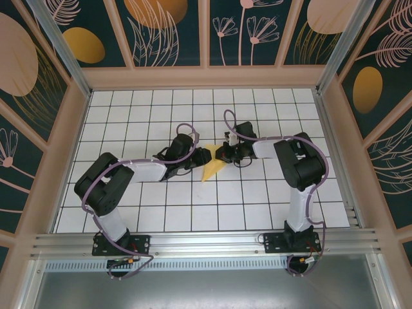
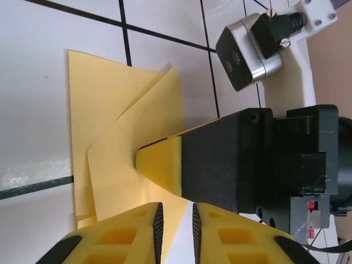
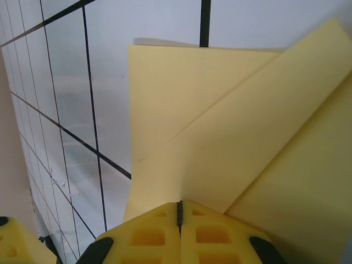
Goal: Fold a paper plane with a square sheet of paper (pick it up from the middle)
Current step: Fourth fold the wing at the center of the table.
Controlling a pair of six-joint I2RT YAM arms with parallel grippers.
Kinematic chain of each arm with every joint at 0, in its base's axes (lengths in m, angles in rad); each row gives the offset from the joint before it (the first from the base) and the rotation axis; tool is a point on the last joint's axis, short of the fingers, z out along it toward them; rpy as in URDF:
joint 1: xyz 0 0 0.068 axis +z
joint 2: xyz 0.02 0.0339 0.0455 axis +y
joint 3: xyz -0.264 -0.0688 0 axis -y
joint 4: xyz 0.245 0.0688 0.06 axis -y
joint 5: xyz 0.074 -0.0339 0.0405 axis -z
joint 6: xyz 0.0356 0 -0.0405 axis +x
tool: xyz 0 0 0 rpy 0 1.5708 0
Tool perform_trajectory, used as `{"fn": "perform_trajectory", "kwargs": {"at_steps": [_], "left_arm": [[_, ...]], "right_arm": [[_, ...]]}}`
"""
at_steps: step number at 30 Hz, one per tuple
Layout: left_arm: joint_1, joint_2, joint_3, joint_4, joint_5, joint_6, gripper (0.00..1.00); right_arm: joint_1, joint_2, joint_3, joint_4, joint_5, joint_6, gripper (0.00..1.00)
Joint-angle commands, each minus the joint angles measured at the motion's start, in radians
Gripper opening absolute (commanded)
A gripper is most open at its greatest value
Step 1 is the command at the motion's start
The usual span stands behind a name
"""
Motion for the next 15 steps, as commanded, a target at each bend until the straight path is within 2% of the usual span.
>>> {"fn": "perform_trajectory", "kwargs": {"at_steps": [1, 15], "left_arm": [[0.006, 0.005, -0.011, 0.02, 0.037, 0.01, 0.25], [0.003, 0.092, -0.006, 0.09, 0.085, -0.011, 0.22]], "right_arm": [[-0.002, 0.061, -0.001, -0.071, 0.086, -0.017, 0.05], [-0.008, 0.013, 0.027, -0.029, -0.009, -0.018, 0.15]]}}
